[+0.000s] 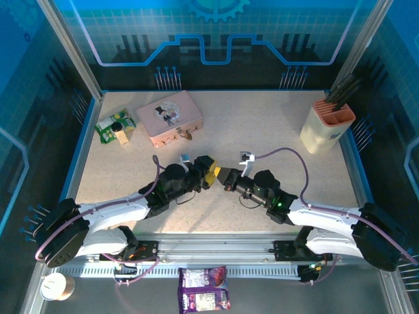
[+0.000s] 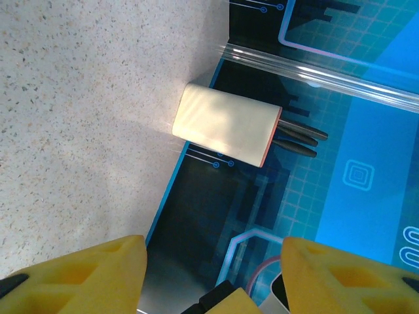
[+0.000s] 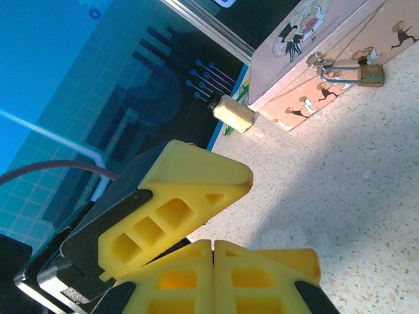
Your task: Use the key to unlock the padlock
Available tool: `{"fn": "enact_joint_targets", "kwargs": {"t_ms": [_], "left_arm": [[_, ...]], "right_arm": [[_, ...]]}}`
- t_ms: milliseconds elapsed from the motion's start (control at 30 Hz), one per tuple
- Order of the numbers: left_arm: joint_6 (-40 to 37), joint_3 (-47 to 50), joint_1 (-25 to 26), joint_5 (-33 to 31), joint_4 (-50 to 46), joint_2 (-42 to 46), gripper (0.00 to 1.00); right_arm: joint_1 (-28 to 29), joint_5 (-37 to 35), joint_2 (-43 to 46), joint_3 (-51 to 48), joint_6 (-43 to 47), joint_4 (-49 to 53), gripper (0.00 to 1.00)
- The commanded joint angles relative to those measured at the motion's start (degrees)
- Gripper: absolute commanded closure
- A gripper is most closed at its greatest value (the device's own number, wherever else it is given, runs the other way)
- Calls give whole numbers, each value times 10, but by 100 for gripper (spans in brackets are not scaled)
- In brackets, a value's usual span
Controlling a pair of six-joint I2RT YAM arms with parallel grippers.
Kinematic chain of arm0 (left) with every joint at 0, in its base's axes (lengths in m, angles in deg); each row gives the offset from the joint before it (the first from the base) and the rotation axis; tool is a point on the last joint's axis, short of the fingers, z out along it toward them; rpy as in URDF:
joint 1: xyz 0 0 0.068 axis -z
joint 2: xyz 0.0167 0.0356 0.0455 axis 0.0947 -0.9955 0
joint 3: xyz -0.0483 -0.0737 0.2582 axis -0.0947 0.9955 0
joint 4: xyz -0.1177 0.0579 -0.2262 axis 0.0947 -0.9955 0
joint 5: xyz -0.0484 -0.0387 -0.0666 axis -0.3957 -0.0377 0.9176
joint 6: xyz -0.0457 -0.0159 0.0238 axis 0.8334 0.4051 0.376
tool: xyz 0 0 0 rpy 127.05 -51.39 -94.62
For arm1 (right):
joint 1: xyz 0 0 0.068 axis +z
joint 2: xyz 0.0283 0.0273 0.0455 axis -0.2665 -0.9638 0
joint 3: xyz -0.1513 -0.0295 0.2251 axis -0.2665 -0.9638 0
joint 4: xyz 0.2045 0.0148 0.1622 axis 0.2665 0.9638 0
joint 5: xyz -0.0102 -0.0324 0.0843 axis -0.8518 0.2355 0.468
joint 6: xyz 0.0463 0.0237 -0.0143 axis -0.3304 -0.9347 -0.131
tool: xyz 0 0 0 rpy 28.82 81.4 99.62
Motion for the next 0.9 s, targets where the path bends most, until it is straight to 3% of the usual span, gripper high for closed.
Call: {"fn": "enact_joint_targets", "kwargs": {"t_ms": [0,200,667,867], "left_arm": [[-13,-8,-4,0,-8,5,44],[-17,-9,-4,3,-7,7,45],[-19,-14,5,18,4,-6,22],[-15,-12,8,22,11,-7,20]], "right_arm": [[7,-22,12,-4,13,10,100],[6,-29,11,-9,13,12,100],[-10,1,-24,21,-2,-22,100],[-10,11,-58,25,-12,-52,100]]}}
